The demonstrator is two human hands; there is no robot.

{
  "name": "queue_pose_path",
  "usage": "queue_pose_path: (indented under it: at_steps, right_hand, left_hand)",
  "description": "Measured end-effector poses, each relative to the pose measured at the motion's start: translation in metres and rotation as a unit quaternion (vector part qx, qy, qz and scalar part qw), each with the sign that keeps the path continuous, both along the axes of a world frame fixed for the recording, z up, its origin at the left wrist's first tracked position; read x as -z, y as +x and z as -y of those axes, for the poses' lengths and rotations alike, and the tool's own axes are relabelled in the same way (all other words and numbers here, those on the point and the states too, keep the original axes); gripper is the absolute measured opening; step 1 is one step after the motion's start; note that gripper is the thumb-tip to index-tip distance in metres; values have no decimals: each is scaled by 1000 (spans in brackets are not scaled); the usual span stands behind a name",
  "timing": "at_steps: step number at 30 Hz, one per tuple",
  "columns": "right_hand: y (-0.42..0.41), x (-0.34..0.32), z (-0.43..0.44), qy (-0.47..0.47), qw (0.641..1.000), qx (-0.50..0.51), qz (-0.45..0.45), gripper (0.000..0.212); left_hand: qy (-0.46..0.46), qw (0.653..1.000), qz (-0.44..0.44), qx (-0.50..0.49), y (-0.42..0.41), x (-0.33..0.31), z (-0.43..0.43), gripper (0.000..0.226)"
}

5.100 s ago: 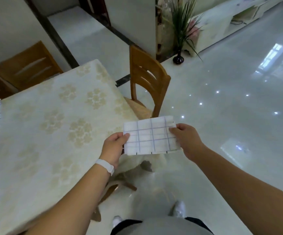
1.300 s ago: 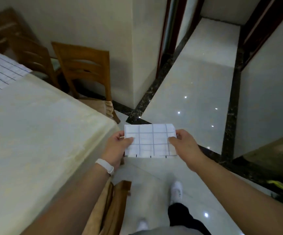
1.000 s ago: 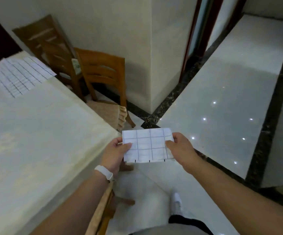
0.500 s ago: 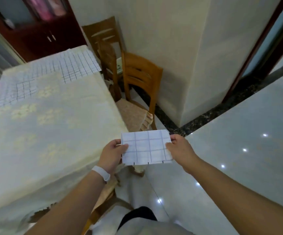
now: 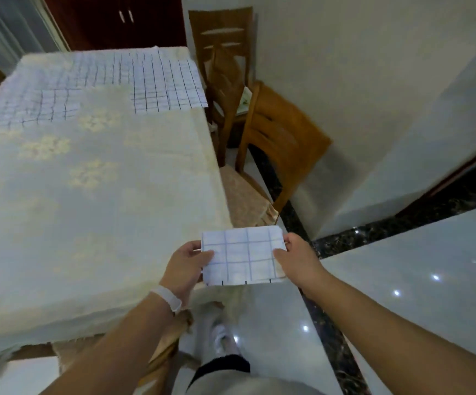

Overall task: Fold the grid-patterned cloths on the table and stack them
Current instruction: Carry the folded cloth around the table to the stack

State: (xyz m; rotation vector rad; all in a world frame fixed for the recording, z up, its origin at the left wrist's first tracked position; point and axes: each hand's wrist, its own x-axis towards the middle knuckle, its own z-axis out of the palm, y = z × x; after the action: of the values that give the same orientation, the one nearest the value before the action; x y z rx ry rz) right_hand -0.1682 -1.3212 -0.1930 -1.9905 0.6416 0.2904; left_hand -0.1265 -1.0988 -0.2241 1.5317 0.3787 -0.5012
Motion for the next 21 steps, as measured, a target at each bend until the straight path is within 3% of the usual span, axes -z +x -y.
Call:
queue_pose_path:
  at_steps: [9,13,21]
  right_hand:
    - [105,3,-32,-15,997,-75,-7,23]
    - [131,7,-51,-22,993,-114,-4,15]
    - [166,21,-79,-2,982,-186,-15,21]
  left_hand:
    - [-24,997,-29,-72,62,16,-33,8]
    - [-21,994,-30,-106,71,13,-55,12]
    - [-30,981,-42,-187,70,14,-78,9]
